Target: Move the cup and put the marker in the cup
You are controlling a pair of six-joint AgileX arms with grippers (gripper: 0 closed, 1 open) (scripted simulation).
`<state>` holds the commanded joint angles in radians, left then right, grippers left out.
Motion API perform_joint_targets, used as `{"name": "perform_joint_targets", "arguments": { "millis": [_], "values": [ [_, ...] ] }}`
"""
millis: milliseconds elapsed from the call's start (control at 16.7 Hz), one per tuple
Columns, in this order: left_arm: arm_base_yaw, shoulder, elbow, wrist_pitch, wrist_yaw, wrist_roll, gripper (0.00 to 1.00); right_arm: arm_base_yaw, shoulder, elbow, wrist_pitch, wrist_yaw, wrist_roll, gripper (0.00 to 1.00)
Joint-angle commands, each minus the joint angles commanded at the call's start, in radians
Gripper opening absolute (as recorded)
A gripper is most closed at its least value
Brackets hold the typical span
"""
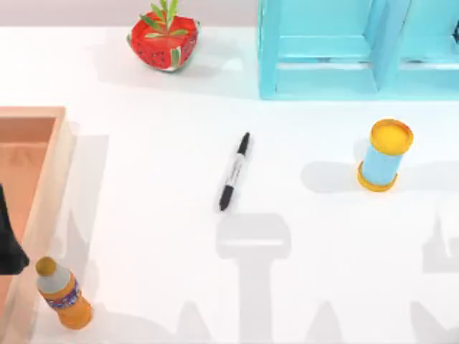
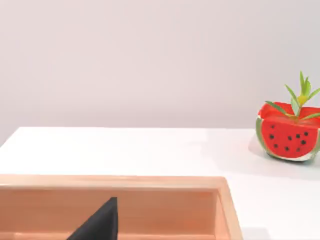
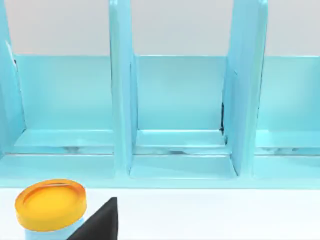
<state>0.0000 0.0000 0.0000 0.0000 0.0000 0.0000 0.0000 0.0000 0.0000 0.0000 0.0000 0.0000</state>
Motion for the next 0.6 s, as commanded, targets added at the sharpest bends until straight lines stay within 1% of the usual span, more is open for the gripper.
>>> {"name": "perform_joint_targets", "arguments": {
  "millis": [180, 300, 420, 600],
  "values": [
    [0.002, 0.011, 0.011, -0.011, 0.000, 0.002, 1.00, 0.000, 0.000, 0.000, 0.000, 0.000, 0.000, 1.00],
    [0.010, 0.064, 0.062, -0.061, 0.000, 0.012, 1.00, 0.000, 0.000, 0.000, 0.000, 0.000, 0.000, 1.00],
    [0.024, 0.159, 0.153, -0.143, 0.000, 0.027, 1.00, 0.000, 0.000, 0.000, 0.000, 0.000, 0.000, 1.00],
    [0.053, 0.374, 0.347, -0.310, 0.000, 0.059, 1.00, 0.000, 0.000, 0.000, 0.000, 0.000, 0.000, 1.00]
  ]
}}
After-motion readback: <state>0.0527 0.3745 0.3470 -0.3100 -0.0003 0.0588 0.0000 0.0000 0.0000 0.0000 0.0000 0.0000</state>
